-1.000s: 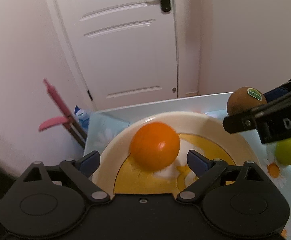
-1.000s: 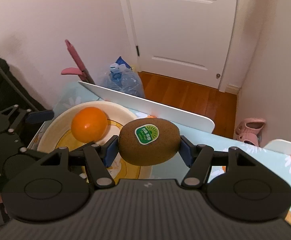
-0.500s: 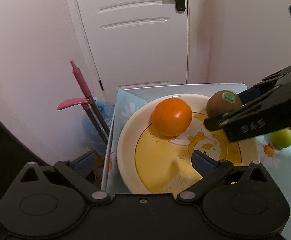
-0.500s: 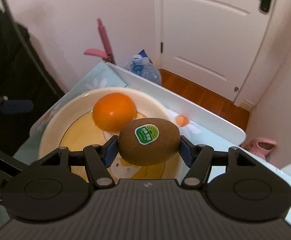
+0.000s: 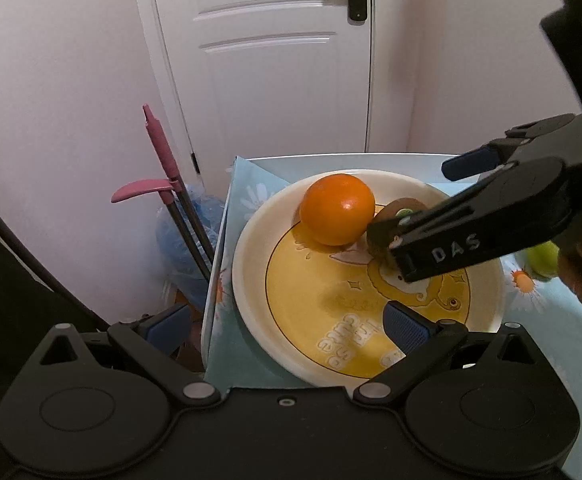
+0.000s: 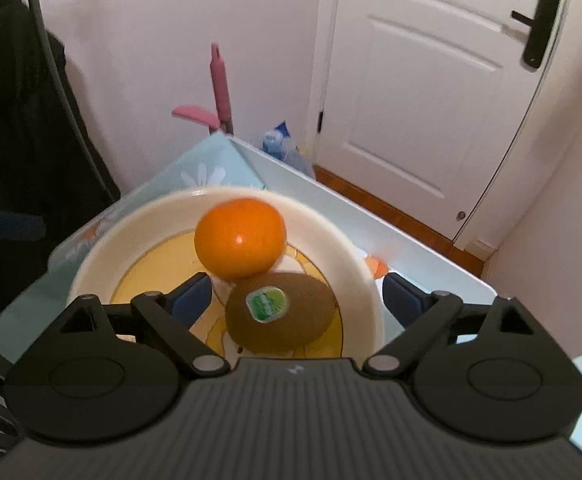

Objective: Organize fruits
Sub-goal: 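Open both grippers and lift away from the bowl, then close the left gripper on a red cherry tomato while the right gripper grasps another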

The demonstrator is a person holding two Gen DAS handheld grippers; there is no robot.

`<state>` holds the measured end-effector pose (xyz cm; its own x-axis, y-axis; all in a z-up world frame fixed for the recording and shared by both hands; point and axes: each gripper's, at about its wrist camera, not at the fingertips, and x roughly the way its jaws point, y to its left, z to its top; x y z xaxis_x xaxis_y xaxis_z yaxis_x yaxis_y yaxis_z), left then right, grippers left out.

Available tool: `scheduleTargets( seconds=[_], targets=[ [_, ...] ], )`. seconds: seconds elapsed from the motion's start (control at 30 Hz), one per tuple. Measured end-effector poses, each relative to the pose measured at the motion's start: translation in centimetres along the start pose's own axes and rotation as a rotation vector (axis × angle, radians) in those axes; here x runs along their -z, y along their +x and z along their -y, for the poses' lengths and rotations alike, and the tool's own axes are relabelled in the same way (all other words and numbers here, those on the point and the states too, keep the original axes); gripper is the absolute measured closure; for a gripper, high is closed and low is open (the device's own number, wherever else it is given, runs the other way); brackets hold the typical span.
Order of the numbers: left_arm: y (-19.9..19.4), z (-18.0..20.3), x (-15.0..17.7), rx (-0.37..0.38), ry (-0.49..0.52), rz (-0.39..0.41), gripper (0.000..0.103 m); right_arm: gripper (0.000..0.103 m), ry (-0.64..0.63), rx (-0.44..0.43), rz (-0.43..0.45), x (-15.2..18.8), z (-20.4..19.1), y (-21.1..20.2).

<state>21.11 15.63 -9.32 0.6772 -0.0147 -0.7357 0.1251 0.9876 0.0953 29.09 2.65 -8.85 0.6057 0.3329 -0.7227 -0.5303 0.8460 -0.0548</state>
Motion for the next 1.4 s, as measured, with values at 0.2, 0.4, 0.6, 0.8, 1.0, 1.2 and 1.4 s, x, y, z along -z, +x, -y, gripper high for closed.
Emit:
scheduleTargets(
  seconds=[0.2, 0.4, 0.6, 0.8, 1.0, 1.2, 1.4],
  targets=[
    [-1.3, -0.1, 0.0, 0.003, -0.010, 0.023, 0.000, 0.000, 0.072, 0.006, 0.004, 0.1, 0.3, -2.8],
    [-3.0, 0.3, -0.4, 0.013, 0.000, 0.049, 0.000, 0.000, 0.138, 0.034, 0.017, 0.5, 0.4, -6.4],
    [-5.3, 1.5, -0.6, 0.042, 0.013, 0.077, 0.000, 0.000, 0.214, 0.070, 0.033, 2.0, 1.4, -10.7],
    [-8.6, 4.3, -0.4, 0.063, 0.034, 0.115, 0.000, 0.000, 0.274, 0.107, 0.054, 4.7, 3.4, -15.7],
    [-11.1, 8.4, 0.7, 0.068, 0.034, 0.115, 0.000, 0.000, 0.285, 0.139, 0.060, 9.0, 5.7, -20.4],
    [-13.8, 13.0, 1.9, 0.076, 0.048, 0.134, 0.000, 0.000, 0.300, 0.150, 0.063, 13.4, 9.1, -24.8],
    [-15.2, 17.8, 3.6, 0.098, 0.042, 0.121, 0.000, 0.000, 0.301, 0.147, 0.044, 17.9, 12.7, -27.9]
  ],
)
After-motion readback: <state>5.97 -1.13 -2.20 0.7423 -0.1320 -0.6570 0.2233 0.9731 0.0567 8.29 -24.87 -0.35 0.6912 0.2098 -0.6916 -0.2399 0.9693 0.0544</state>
